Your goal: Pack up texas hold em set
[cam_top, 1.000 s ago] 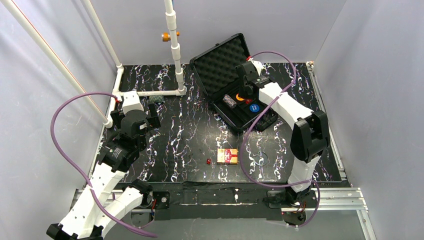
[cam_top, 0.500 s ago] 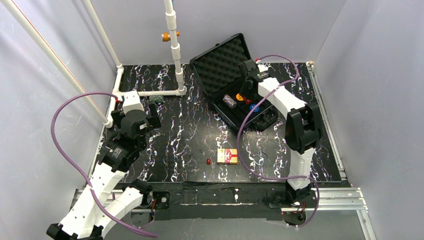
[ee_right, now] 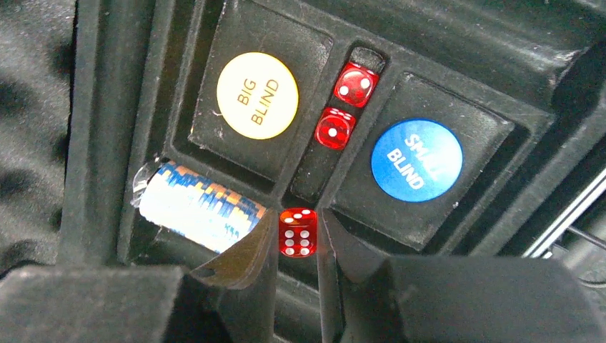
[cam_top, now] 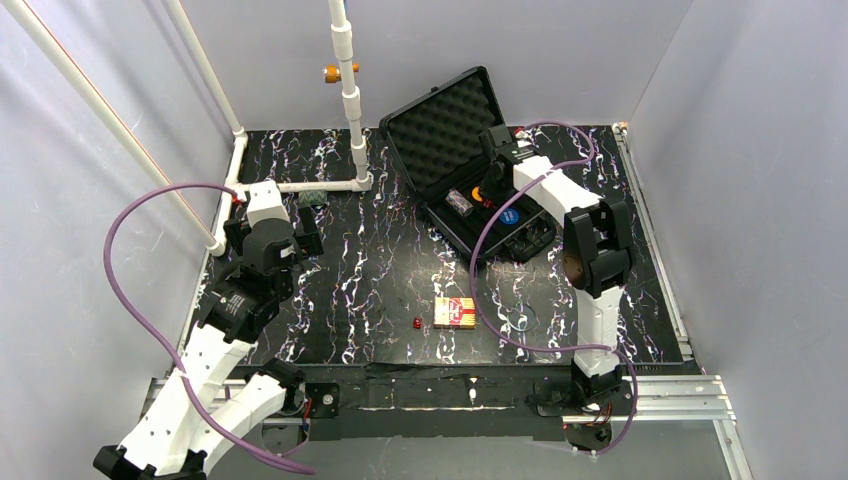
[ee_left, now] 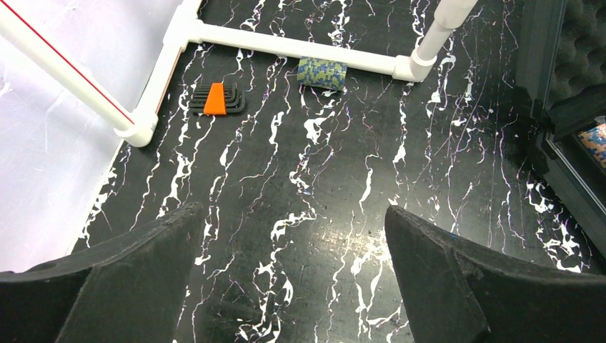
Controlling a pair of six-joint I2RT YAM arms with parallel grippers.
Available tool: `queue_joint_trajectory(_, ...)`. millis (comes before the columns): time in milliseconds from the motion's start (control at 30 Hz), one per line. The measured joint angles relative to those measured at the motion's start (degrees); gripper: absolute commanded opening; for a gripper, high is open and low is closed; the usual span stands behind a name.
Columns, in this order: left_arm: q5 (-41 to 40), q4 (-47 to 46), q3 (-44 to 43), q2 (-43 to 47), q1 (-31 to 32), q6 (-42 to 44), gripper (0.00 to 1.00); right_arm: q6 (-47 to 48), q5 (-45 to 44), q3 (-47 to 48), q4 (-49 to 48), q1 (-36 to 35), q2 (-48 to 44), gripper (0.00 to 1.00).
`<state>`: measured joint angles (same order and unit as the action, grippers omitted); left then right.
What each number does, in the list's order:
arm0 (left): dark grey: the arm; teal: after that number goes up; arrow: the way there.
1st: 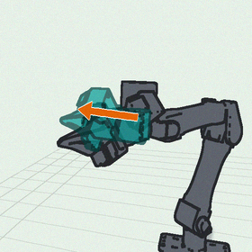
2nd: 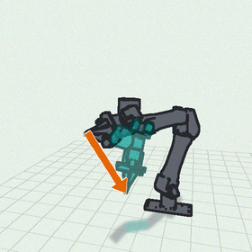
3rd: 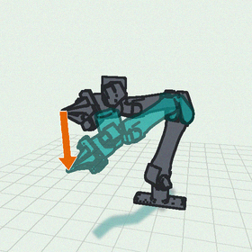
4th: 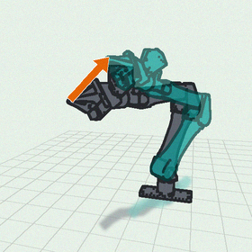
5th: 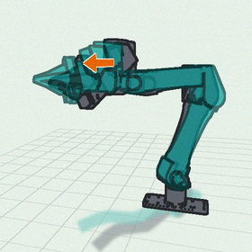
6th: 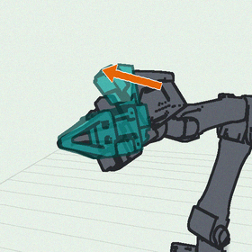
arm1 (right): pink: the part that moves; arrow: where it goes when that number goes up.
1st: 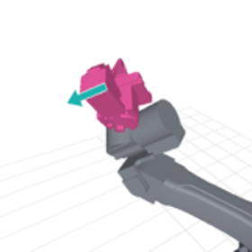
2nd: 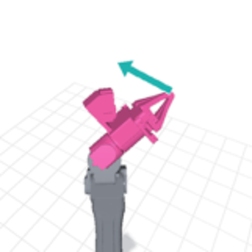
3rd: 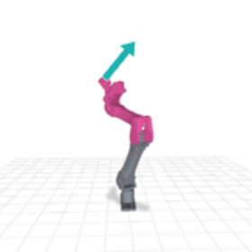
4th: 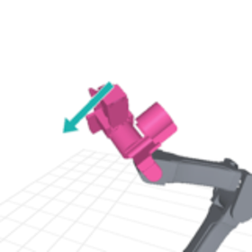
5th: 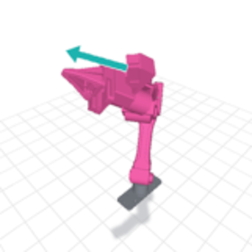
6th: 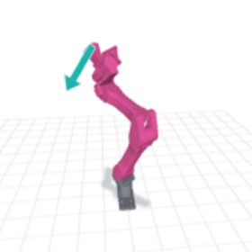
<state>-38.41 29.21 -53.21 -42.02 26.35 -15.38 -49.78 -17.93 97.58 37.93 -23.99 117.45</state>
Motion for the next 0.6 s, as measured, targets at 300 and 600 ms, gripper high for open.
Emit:
queue_joint_trajectory(300, 0.1, 0.0, 0.0, -0.5, 0.0, 0.1, 0.98, -2.2, 1.6, 0.3, -0.4, 0.8, 3.1, 0.01)
queue_joint_trajectory(600, 0.2, 0.0, 0.0, -0.6, 0.0, 0.2, 0.98, -3.4, 1.6, 0.9, -1.0, 1.1, 5.0, 0.01)
